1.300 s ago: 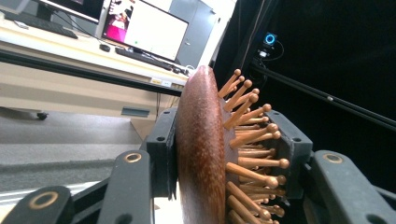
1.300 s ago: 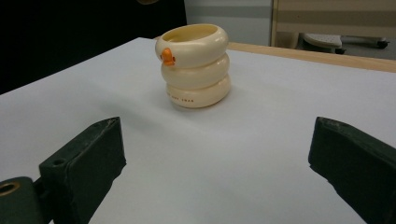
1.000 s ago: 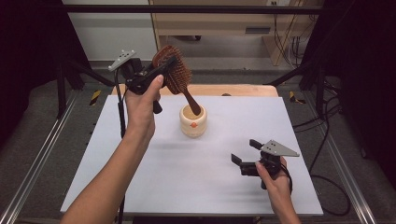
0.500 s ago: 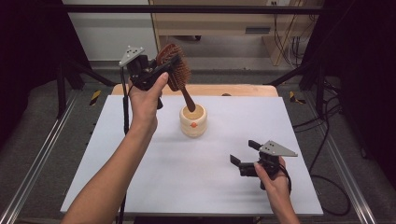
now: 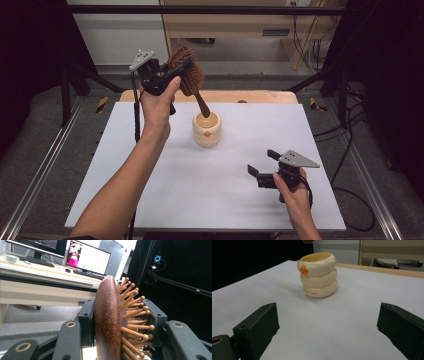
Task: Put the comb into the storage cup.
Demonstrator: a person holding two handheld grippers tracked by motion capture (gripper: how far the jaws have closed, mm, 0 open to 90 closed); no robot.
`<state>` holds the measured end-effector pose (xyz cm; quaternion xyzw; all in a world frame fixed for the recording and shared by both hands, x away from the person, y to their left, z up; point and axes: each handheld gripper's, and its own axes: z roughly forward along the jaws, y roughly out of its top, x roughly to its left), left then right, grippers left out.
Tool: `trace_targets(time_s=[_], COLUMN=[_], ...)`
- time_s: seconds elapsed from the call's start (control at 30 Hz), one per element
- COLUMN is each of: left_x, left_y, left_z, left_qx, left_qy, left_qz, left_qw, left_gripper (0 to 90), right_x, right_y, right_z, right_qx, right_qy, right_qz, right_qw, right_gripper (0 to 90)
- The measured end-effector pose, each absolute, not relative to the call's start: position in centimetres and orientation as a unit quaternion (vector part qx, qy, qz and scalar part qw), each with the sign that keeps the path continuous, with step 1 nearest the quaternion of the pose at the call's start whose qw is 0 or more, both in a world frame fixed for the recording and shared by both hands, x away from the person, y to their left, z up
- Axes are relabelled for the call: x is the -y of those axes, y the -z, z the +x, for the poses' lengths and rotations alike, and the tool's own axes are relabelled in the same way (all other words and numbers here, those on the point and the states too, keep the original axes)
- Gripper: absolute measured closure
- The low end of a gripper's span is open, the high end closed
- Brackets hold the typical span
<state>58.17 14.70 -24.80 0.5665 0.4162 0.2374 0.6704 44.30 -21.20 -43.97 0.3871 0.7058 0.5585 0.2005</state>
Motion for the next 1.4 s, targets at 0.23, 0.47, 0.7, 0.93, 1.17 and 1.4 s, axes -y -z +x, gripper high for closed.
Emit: trace_targets(time_s=[0.23,0.47,0.7,0.93,1.17,1.4], left_x=[-14.4,-14.6,-14.8,-14.4,-13.8,-13.3], left_y=[25.0,25.0,25.2,25.2,25.8,26.1], left_z=[58.4,58.7,59.0,58.9,59.2,59.3], left_qx=[-0.421,-0.419,-0.428,-0.425,-0.427,-0.426], left_qy=[-0.243,-0.261,-0.259,-0.262,-0.257,-0.256], left_qz=[0.565,0.564,0.56,0.574,0.58,0.584], left_qw=[0.667,0.663,0.66,0.649,0.644,0.642], left_gripper=[51.3,51.3,51.3,51.3,51.2,51.1], right_x=[21.3,21.3,21.4,21.6,21.6,21.8], right_y=[43.9,43.9,44.0,43.9,44.0,44.0], right_z=[44.3,44.3,44.4,44.4,44.5,44.5], right_qx=[-0.707,-0.708,-0.706,-0.7,-0.705,-0.704], right_qy=[-0.558,-0.558,-0.56,-0.566,-0.562,-0.563], right_qz=[0.384,0.381,0.384,0.389,0.385,0.385], right_qw=[0.202,0.204,0.203,0.196,0.199,0.197], right_gripper=[5.3,4.9,4.7,4.6,4.6,4.5])
